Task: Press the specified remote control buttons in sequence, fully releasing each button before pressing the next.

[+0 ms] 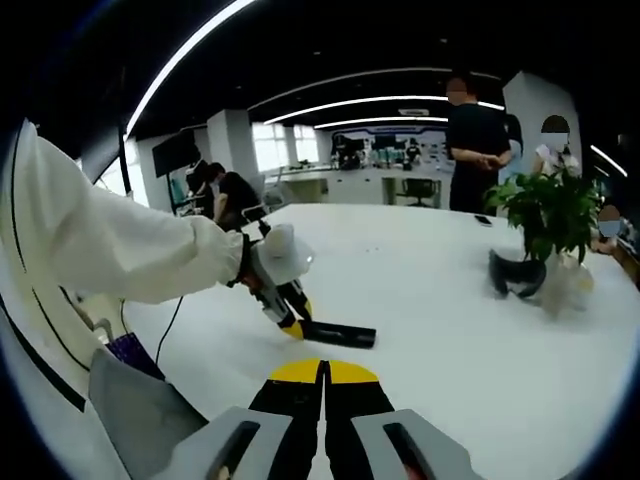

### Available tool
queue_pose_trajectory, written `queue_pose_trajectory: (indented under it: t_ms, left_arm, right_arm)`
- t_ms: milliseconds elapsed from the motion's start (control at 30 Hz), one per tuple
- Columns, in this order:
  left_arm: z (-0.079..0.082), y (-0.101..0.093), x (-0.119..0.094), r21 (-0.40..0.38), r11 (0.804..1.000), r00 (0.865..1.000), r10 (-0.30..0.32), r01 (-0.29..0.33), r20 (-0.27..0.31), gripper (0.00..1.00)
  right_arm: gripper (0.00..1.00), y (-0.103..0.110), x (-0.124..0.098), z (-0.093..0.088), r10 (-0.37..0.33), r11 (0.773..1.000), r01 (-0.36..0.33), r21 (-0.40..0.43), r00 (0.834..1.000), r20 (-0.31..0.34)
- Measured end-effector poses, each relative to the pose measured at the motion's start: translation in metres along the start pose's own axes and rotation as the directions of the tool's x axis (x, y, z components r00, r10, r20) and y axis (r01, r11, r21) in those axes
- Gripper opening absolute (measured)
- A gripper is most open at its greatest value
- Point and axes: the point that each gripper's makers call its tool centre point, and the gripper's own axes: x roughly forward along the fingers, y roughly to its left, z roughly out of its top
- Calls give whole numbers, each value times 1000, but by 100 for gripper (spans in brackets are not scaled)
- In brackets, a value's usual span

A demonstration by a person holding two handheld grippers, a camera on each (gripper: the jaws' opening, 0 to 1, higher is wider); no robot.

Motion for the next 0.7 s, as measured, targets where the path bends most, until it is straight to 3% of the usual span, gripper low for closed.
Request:
queue_pose_trajectory:
  t_ms: [333, 700]
  left_arm:
    - [-1, -20, 0, -11, 1000, 1000, 6, -6, -15, 24]
    - [-2, -30, -1, -30, 999, 999, 13, -13, -30, 24]
  right_arm:
    - [0, 8, -2, -3, 18, 999, -18, -28, 1000, -10]
    - [0, 10, -15, -10, 11, 999, -11, -34, 1000, -9]
